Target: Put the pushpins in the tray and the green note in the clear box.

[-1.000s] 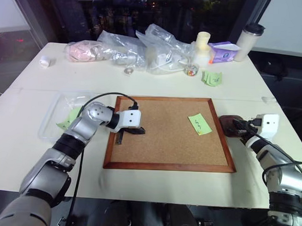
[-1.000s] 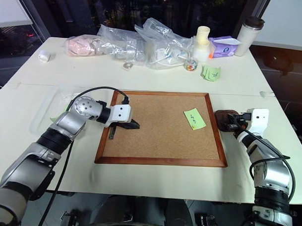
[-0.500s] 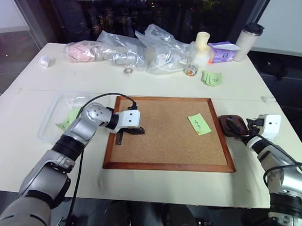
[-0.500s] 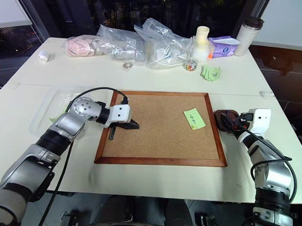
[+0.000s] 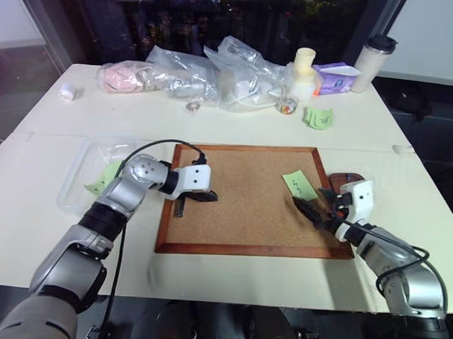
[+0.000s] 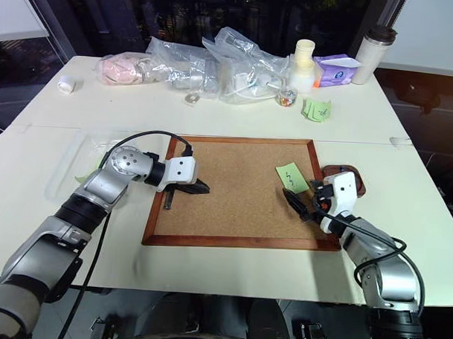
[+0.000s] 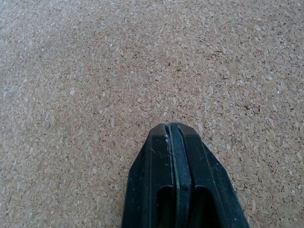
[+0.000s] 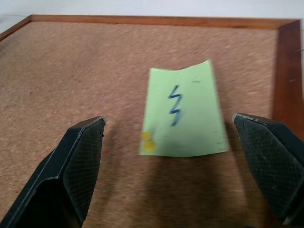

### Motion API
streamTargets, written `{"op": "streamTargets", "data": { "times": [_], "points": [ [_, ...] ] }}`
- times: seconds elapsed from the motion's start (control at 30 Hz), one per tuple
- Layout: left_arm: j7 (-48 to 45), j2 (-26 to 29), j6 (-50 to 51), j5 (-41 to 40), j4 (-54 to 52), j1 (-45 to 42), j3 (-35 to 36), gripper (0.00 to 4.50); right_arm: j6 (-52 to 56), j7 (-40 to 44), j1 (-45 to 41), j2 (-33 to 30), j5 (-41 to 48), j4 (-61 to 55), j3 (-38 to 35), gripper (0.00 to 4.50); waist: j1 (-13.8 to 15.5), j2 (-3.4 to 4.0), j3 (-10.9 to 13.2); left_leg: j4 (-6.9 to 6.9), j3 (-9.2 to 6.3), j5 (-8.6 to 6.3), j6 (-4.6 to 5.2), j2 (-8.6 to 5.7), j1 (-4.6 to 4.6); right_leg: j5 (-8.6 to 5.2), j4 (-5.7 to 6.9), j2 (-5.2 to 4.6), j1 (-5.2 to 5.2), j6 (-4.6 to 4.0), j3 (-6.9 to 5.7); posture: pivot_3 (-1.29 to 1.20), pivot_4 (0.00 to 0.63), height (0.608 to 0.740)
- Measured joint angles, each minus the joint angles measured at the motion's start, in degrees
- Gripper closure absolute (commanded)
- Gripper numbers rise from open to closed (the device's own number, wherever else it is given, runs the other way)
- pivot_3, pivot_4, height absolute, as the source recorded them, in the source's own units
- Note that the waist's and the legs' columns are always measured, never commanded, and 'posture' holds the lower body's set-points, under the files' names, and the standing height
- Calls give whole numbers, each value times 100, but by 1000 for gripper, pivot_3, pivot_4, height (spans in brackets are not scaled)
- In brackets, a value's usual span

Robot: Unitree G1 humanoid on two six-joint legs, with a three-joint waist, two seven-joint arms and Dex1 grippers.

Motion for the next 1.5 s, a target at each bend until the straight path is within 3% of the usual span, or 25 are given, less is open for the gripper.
{"op": "streamTargets", "data": {
  "times": [0.23,0.27,0.33,0.57,0.9,1.37,1.5],
  "points": [
    [0,-15,-1,0,26,-9,1,4500,-191,2,-30,130,-186,166,124,76,7,-1,0,0,0,0,0,0,1,0,0,0,1,0,-1,0,150,735],
    [0,-16,-1,0,27,-9,1,4500,-246,9,-52,138,-225,214,143,309,7,-1,0,0,0,0,0,0,1,0,0,0,1,0,-1,0,150,735],
    [0,-16,-1,0,27,-9,0,4500,-338,9,-71,139,-323,284,161,940,7,-3,-1,0,0,0,0,0,1,0,-1,0,1,0,-1,0,150,735],
    [1,-14,-1,0,29,-6,1,4500,-654,110,8,134,-595,390,264,4395,4,-10,-6,0,0,0,0,0,1,0,-1,1,2,0,-1,0,150,735],
    [9,-39,-18,0,137,-90,-35,4500,-809,56,91,88,-875,275,378,4461,13,-25,-15,-2,-2,0,0,1,1,-1,-2,0,1,-1,-2,0,150,735],
    [-18,-93,-184,0,605,-364,-30,4500,-367,-148,-35,50,-525,-633,2,4461,11,-24,-10,-1,-7,0,0,0,-25,0,-3,1,-21,-1,-7,0,150,735],
    [-118,-282,537,-444,864,-533,365,4500,-358,-160,-25,51,-527,-644,0,4461,14,-35,7,5,-11,0,1,-1,-57,5,2,3,-51,8,-12,0,150,735]
  ]
}}
